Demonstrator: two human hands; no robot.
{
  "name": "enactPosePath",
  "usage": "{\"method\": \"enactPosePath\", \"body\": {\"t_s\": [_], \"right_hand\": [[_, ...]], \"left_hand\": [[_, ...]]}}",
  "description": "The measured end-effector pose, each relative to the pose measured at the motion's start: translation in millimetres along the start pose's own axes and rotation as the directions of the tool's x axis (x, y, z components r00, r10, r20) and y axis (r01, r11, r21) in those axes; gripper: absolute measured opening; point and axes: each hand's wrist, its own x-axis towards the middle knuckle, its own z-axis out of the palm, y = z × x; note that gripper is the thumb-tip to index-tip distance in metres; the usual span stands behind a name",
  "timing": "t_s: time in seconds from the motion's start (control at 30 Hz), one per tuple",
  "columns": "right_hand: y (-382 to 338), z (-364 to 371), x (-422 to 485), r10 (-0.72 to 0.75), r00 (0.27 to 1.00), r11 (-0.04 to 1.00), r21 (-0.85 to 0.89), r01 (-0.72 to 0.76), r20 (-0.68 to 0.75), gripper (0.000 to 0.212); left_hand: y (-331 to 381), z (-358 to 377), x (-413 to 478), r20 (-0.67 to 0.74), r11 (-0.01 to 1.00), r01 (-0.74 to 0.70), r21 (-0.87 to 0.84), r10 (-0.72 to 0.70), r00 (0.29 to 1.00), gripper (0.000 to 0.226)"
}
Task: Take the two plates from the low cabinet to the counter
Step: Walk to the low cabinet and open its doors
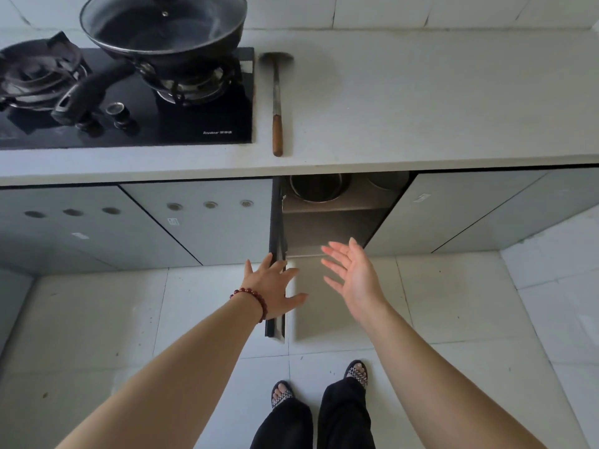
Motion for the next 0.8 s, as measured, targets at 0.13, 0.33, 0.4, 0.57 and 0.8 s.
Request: {"method": "enactPosePath", "body": {"t_s": [0.13,0.33,0.4,0.57,0.8], "right_hand": [[-13,-11,-3,-0.013,1.0,1.0,0.02,0.014,-0.028,0.037],[-35,-41,-9,-0.048,0.996,0.998,0.037,0.051,-0.078,0.035],[-42,-53,-9,-0.064,0.994,0.997,0.034,0.067,-0.09,0.036],[-59,-79,-1,-0.094,0.99,0.995,-0.038,0.09,-0.109,0.035],[-86,-137,42,-0.05,0.995,0.998,-0.031,0.048,-0.081,0.034]], "left_hand": [[17,-15,5,-0.053,0.998,-0.045,-0.042,0.042,0.998,0.069],[48,-37,16,-0.14,0.982,-0.109,-0.153,0.088,0.986,0.062],[60,-43,19,-0.159,0.97,-0.126,-0.208,0.094,0.983,0.06],[92,-56,33,-0.282,0.827,-0.224,-0.515,0.083,0.956,0.053],[147,-64,77,-0.339,0.538,-0.244,-0.807,-0.083,0.937,0.041]]}}
